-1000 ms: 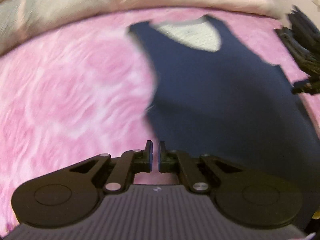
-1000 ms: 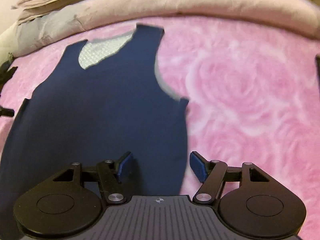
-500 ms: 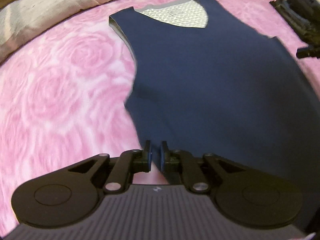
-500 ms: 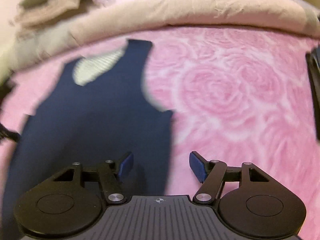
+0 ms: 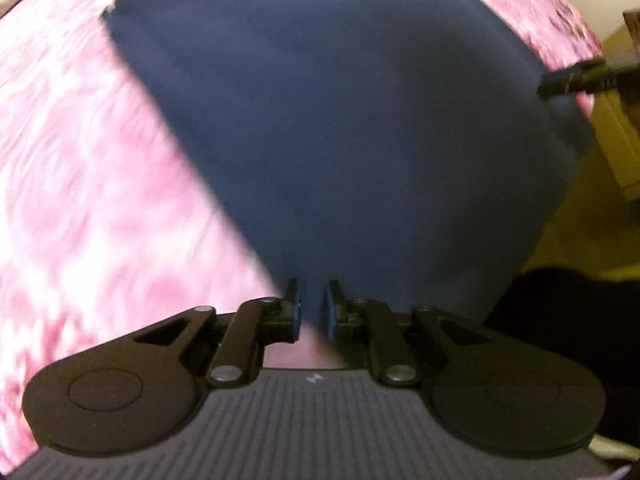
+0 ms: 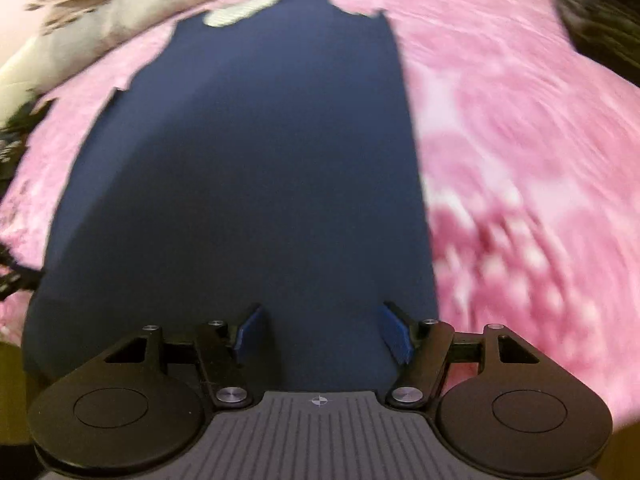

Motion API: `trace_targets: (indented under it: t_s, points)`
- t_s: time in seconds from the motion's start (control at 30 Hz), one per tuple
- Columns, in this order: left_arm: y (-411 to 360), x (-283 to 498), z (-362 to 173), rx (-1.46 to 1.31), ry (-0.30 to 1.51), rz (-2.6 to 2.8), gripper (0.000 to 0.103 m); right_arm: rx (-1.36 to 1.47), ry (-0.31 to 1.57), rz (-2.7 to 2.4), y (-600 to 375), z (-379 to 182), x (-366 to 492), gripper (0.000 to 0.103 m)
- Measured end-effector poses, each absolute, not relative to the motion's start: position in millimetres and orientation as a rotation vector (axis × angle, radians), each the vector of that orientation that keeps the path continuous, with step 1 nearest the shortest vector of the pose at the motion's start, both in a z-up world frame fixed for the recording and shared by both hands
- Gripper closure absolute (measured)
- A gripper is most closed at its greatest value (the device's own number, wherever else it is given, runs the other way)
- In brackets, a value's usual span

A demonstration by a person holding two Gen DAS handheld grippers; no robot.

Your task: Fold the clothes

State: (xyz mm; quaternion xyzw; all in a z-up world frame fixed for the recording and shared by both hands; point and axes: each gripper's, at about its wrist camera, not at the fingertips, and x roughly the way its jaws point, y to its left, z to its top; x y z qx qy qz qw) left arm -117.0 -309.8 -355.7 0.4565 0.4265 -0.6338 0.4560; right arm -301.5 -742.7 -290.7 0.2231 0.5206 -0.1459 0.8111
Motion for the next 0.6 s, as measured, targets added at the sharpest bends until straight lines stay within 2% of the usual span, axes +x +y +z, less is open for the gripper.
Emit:
trace_targets:
  t_s: [0.17,0.3,0.47,0.6]
  points:
    - [-262,-104,-330,1.058,0.991,-1.531,0.092,0.478,1.146,-0.425,-698,-275,-299,0.037]
    - [-243,-132,-315,0.937,0.953,-1.666,0.092,0.496,1.114,-0.392,-662,-262,-278,0.037]
    - [-227,-167,-358,1.057,0.936,-1.683,0.084,0.437,1.155,-0.285,-625,-269,-254,0.036]
    - [-218,-154,-351,1.005,0.980,-1.641,0.085,0.453,1.207,-0.316,-627,-270,-252,0.036]
